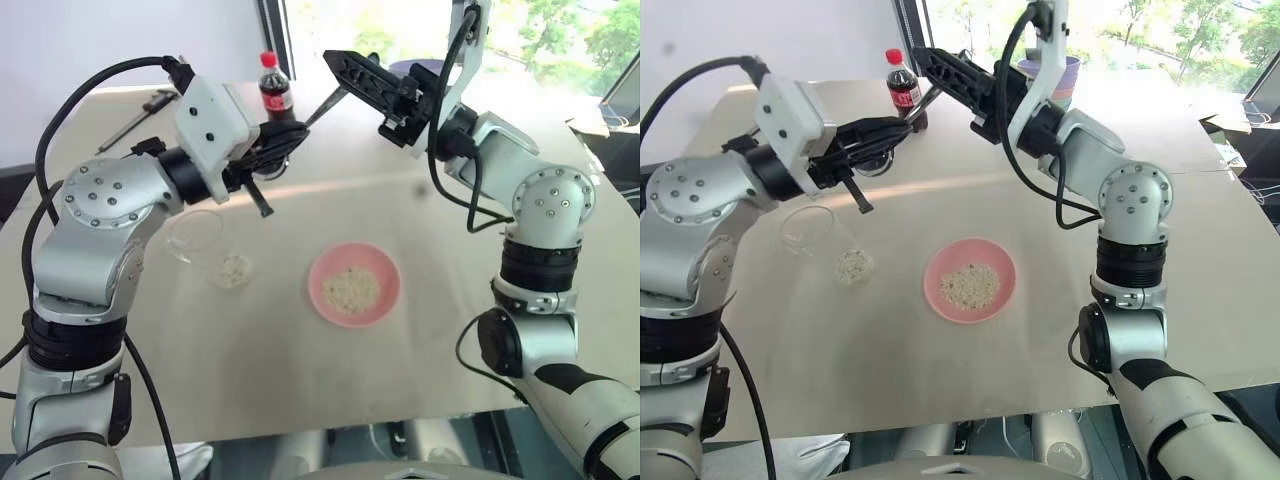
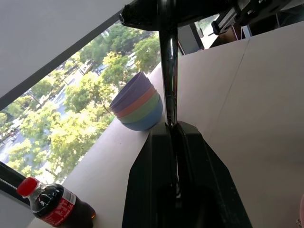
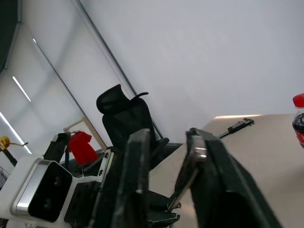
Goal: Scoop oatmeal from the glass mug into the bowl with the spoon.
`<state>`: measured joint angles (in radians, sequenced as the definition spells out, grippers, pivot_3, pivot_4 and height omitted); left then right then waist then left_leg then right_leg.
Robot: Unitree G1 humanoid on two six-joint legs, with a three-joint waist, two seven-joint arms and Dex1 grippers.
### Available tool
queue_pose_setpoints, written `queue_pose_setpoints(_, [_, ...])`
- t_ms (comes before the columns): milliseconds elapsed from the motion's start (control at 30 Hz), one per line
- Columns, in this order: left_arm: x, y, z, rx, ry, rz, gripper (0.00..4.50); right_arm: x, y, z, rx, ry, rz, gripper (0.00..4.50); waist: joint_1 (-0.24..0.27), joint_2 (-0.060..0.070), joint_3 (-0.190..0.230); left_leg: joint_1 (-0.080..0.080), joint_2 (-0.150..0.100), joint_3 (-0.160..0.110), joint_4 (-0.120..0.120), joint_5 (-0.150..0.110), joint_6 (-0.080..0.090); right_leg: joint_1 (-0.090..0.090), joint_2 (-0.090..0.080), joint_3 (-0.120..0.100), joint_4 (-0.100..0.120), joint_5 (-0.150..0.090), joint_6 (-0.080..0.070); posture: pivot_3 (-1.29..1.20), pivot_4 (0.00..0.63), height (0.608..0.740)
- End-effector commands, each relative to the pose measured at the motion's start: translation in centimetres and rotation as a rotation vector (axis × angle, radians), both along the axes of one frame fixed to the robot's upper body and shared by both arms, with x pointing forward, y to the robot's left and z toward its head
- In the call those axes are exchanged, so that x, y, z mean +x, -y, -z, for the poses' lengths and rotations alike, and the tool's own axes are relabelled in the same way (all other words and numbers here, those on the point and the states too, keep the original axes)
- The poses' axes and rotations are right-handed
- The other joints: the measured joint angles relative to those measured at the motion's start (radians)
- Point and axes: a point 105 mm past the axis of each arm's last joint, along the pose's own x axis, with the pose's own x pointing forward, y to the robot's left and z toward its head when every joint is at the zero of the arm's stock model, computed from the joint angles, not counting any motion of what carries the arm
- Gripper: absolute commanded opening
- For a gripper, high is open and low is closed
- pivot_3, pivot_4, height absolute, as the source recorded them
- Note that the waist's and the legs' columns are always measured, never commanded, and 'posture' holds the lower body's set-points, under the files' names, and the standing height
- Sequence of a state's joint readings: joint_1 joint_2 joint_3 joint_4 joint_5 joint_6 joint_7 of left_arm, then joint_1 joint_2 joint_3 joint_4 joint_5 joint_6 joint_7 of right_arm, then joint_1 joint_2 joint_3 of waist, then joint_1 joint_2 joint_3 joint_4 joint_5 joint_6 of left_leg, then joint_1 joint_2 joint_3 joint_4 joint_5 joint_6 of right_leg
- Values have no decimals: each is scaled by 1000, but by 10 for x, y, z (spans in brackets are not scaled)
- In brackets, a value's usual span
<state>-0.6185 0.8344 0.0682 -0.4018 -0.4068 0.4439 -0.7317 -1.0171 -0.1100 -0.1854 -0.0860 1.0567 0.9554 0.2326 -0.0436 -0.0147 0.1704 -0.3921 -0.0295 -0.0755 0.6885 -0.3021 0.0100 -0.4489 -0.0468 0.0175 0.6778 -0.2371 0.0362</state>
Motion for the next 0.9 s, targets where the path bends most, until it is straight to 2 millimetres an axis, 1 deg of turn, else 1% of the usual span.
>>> queue_pose_setpoints(33, [-7, 5, -14, 12, 66, 20, 0, -11, -5, -14, 4, 60, -28, 27, 0, 0, 0, 0, 0, 0, 0, 0, 0, 0, 0, 0, 0, 0, 0, 0, 150, 740])
queue_pose_setpoints(167, [-7, 5, -16, -5, 62, 17, 0, -9, -4, -10, -17, 51, -12, 27, 0, 0, 0, 0, 0, 0, 0, 0, 0, 0, 0, 0, 0, 0, 0, 0, 150, 740])
queue_pose_setpoints(267, [-8, 4, -18, -6, 70, 12, 0, -9, -5, -11, -10, 43, -13, 27, 0, 0, 0, 0, 0, 0, 0, 0, 0, 0, 0, 0, 0, 0, 0, 0, 150, 740])
queue_pose_setpoints(333, [-7, 2, -21, -4, 93, -5, 702, -9, -6, -12, -5, 41, -13, 0, 0, 0, 0, 0, 0, 0, 0, 0, 0, 0, 0, 0, 0, 0, 0, 0, 150, 740])
queue_pose_setpoints(367, [-8, 3, -21, 6, 94, -5, 921, -9, -6, -13, -2, 39, -11, 0, 0, 0, 0, 0, 0, 0, 0, 0, 0, 0, 0, 0, 0, 0, 0, 0, 150, 740])
queue_pose_setpoints(433, [-12, 7, -22, 5, 86, 17, 1955, -7, -4, -13, 13, 31, 0, 0, 0, 0, 0, 0, 0, 0, 0, 0, 0, 0, 0, 0, 0, 0, 0, 0, 150, 740])
queue_pose_setpoints(467, [-14, 9, -23, -1, 89, 25, 2300, -5, -3, -14, 25, 19, 7, 0, 0, 0, 0, 0, 0, 0, 0, 0, 0, 0, 0, 0, 0, 0, 0, 0, 150, 740])
queue_pose_setpoints(533, [-20, 10, -29, -17, 112, 25, 2300, -3, -1, -14, 41, 2, 14, 0, 0, 0, 0, 0, 0, 0, 0, 0, 0, 0, 0, 1, 0, 0, 0, 0, 150, 740])
queue_pose_setpoints(600, [-28, 4, -43, -84, 157, -9, 2300, 0, 3, -15, 54, -10, 31, 0, 0, 0, 0, 0, 0, 0, 0, 0, 0, 0, 0, 1, 0, 0, 0, 0, 150, 740])
queue_pose_setpoints(633, [-37, -3, -53, -145, 197, -24, 2300, 3, 7, -15, 60, -17, 51, 0, 0, 0, 0, 0, 0, 0, 0, 0, 0, 0, 0, 1, 0, 0, 0, 0, 150, 740])
queue_pose_setpoints(667, [-43, -8, -60, -185, 222, -33, 2300, 6, 11, -16, 64, -22, 65, 0, -1, 0, 0, 0, 0, 0, 0, 0, 0, 0, 0, 1, 0, 0, 0, 0, 150, 740])
queue_pose_setpoints(700, [-51, -17, -67, -244, 242, -53, 2300, 12, 21, -15, 70, -31, 89, 0, -1, 0, 0, 0, 0, 1, 0, 0, 0, 0, -1, 1, 0, 0, 0, 0, 150, 740])
queue_pose_setpoints(733, [-56, -29, -72, -293, 261, -105, 2300, 18, 31, -15, 74, -37, 116, 0, -1, 0, 0, 0, 1, 1, 0, 0, 0, -1, -1, 1, 0, 0, 0, 0, 150, 740])
queue_pose_setpoints(800, [-64, -60, -65, -331, 268, -275, 2300, 28, 50, -16, 82, -45, 167, 0, 0, 0, 0, 0, 1, 0, 0, 0, 0, 0, -2, 1, 0, 0, 0, 0, 150, 740])
queue_pose_setpoints(867, [-69, -85, -41, -322, 203, -425, 2300, 35, 62, -17, 86, -52, 207, 0, -2, 1, 0, 2, 0, 4, 0, 0, 0, 0, -2, 4, 0, 0, 0, 0, 150, 740])
queue_pose_setpoints(900, [-72, -91, -33, -312, 178, -471, 2300, 37, 66, -18, 86, -53, 217, 0, -1, 1, 0, 3, 0, 5, -2, 0, 0, 1, 0, 5, 0, 0, 0, 0, 150, 740])
